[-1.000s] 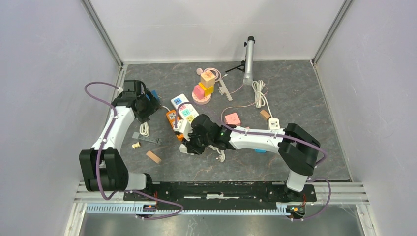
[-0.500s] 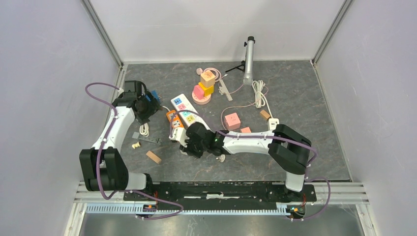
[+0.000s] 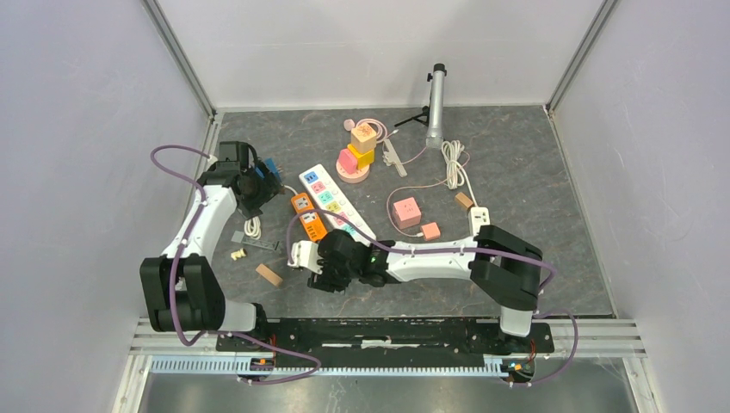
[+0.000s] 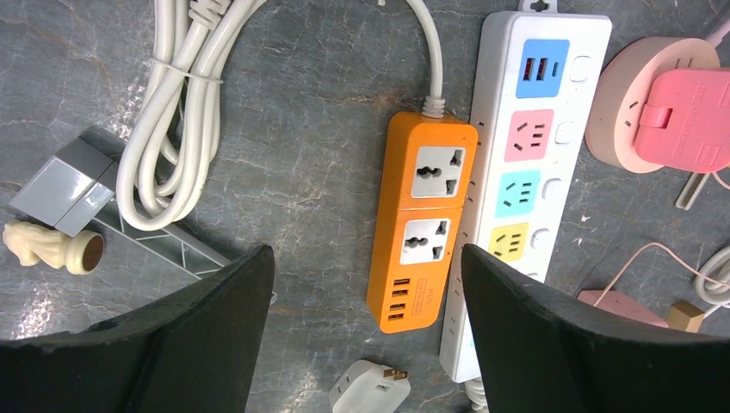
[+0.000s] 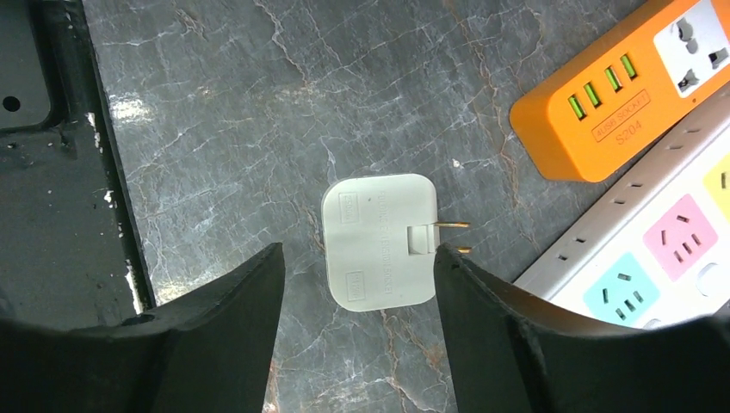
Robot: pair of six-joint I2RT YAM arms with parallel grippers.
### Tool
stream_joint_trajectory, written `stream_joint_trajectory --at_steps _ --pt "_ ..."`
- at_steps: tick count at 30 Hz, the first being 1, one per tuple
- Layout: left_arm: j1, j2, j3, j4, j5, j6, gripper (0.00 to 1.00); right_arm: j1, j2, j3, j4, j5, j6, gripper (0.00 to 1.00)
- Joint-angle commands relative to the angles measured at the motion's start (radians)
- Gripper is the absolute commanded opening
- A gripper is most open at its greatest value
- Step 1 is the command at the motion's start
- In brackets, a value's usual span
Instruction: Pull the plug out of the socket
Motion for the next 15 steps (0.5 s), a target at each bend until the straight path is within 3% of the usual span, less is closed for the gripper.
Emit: stream_joint_trajectory --at_steps 1,5,7,13,15 --pt "0.007 -0.006 0.007 0.003 -0.006 0.032 0.86 -0.008 -0.090 0.021 0.036 0.001 -0.003 0.71" --pt "0.006 -0.016 0.014 -0.005 -0.015 0.050 0.89 -0.054 -0.148 0.032 0.045 0.050 0.039 0.78" --pt "0.007 -0.021 0.020 -0.035 -0.056 0.047 1.00 -0.101 -0.178 0.043 0.038 0.076 0.071 0.81" --pt "0.006 -0.085 -0.009 -0.028 -0.095 0.052 1.00 -0.288 -0.217 0.113 -0.025 0.229 0.182 0.98" --pt "0.014 -0.112 -0.032 0.016 -0.062 0.042 1.00 -0.343 -0.195 0.158 -0.060 0.262 0.184 0.98"
